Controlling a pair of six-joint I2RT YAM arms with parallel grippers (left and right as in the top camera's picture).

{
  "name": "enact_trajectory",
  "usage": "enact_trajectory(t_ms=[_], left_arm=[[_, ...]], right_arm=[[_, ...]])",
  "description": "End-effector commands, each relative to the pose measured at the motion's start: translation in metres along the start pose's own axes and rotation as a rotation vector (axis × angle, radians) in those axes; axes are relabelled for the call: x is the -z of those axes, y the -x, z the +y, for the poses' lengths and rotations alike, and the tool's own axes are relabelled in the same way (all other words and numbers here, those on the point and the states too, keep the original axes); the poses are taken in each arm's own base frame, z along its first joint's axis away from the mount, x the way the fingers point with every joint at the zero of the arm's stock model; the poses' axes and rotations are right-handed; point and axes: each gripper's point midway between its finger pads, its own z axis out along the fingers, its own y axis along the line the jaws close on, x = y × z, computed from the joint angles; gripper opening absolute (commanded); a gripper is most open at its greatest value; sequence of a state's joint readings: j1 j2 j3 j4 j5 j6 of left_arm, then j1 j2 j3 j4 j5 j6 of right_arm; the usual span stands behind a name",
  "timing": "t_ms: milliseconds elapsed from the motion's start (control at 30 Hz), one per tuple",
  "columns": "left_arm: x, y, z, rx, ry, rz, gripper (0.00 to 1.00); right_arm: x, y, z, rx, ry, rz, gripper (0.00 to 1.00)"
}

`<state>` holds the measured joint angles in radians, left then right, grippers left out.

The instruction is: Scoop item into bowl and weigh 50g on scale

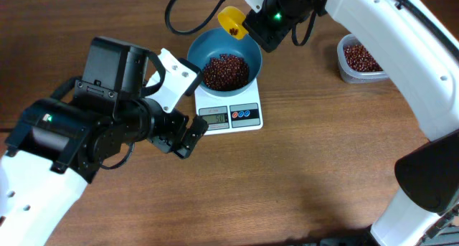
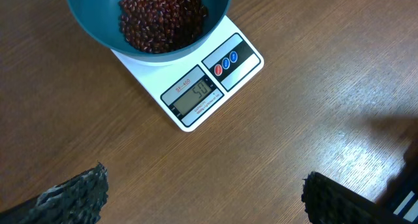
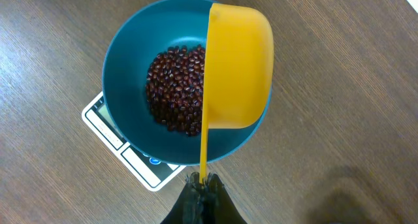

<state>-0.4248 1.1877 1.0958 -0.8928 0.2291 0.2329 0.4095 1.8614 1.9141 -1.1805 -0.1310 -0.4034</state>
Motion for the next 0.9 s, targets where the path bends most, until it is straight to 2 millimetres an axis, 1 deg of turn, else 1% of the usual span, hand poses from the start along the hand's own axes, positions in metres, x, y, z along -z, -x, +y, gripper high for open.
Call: enact_trajectory(t_ms=[0, 200, 267, 400, 533, 633, 733, 800, 867], left_arm=[[0.003, 0.006, -0.001, -0.017, -0.006, -0.016, 0.99], [0.003, 0.006, -0.001, -0.017, -0.006, -0.016, 0.99], [0.003, 0.006, -0.001, -0.017, -0.006, -0.016, 0.99], [0.003, 0.006, -0.001, -0.017, -0.006, -0.016, 0.99], [0.003, 0.005, -0.001, -0.016, -0.007, -0.014, 0.99], [0.003, 0.005, -0.001, -0.017, -0.007, -0.014, 0.99], [0.003, 0.005, -0.001, -0.017, -0.007, -0.014, 0.99], [0.003, 0.005, -0.001, -0.017, -0.007, -0.014, 0.99], [0.003, 0.005, -0.001, -0.017, -0.007, -0.014, 0.99]], right_arm=[[0.016, 0.009, 0.002, 0.015, -0.019, -0.042, 0.04], [0.016, 0.009, 0.002, 0.014, -0.017, -0.042, 0.04], [0.016, 0.009, 0.006, 0.014, 0.007, -0.045, 0.04], [0.017, 0.009, 0.008, -0.004, 0.027, -0.052, 0.04], [0.016, 0.012, 0.008, -0.121, 0.191, -0.117, 0.04], [0.019, 0.014, 0.002, -0.227, 0.326, -0.172, 0.04], [0.018, 0.015, -0.005, -0.27, 0.397, -0.207, 0.04], [0.023, 0.019, -0.006, -0.284, 0.452, -0.244, 0.04], [0.024, 0.017, -0.011, -0.295, 0.448, -0.25, 0.04]])
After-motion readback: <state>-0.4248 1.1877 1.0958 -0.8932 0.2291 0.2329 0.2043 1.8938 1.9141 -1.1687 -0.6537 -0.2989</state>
